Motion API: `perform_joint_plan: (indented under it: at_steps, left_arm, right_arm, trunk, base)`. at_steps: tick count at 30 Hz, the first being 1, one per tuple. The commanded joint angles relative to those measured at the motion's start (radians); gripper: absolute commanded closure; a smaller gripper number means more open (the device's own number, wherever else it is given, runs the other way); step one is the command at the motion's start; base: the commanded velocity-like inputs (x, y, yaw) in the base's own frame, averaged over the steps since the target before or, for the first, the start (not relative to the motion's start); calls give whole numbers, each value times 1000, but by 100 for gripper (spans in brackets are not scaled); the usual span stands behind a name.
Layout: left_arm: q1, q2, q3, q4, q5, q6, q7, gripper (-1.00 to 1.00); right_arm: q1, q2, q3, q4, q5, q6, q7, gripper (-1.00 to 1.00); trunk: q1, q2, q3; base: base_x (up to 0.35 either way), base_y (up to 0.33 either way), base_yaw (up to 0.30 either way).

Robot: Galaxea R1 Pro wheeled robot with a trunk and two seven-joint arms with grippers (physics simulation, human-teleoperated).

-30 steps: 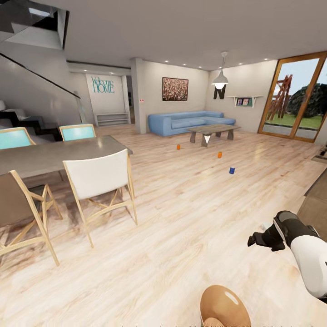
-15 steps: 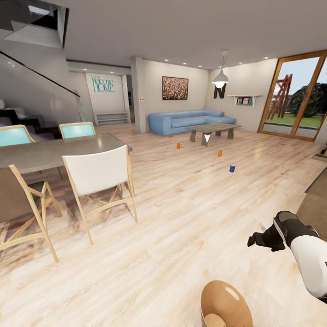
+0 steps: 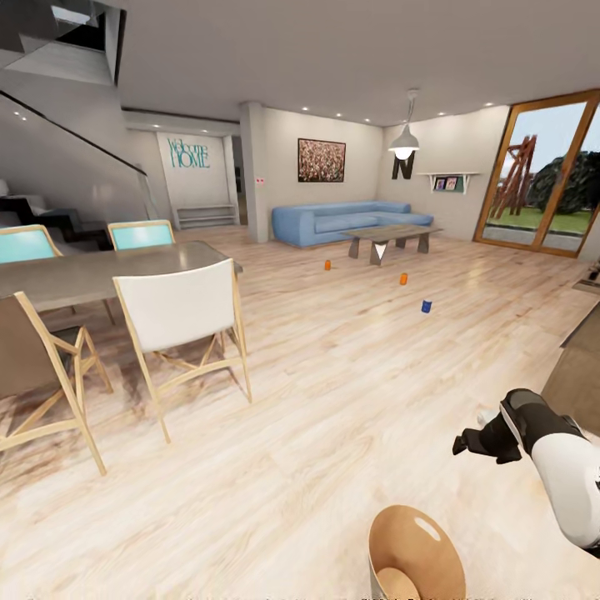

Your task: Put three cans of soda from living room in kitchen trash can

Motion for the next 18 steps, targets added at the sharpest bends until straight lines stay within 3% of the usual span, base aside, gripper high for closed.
perform_joint_plan:
  at_steps: [1,18]
  left_arm:
    - [0,0,0,0,0,0,0,-100]
    - [0,0,0,-2,4,0,0,-100]
  right_arm:
    - [2,3,0,0,0,0,0,-100]
    - [36,50,2,2,1,-23,-47,-100]
  trunk:
    - [4,-7,-3]
    - [69,-126,-56]
  base:
    - [0,0,0]
    - [0,0,0]
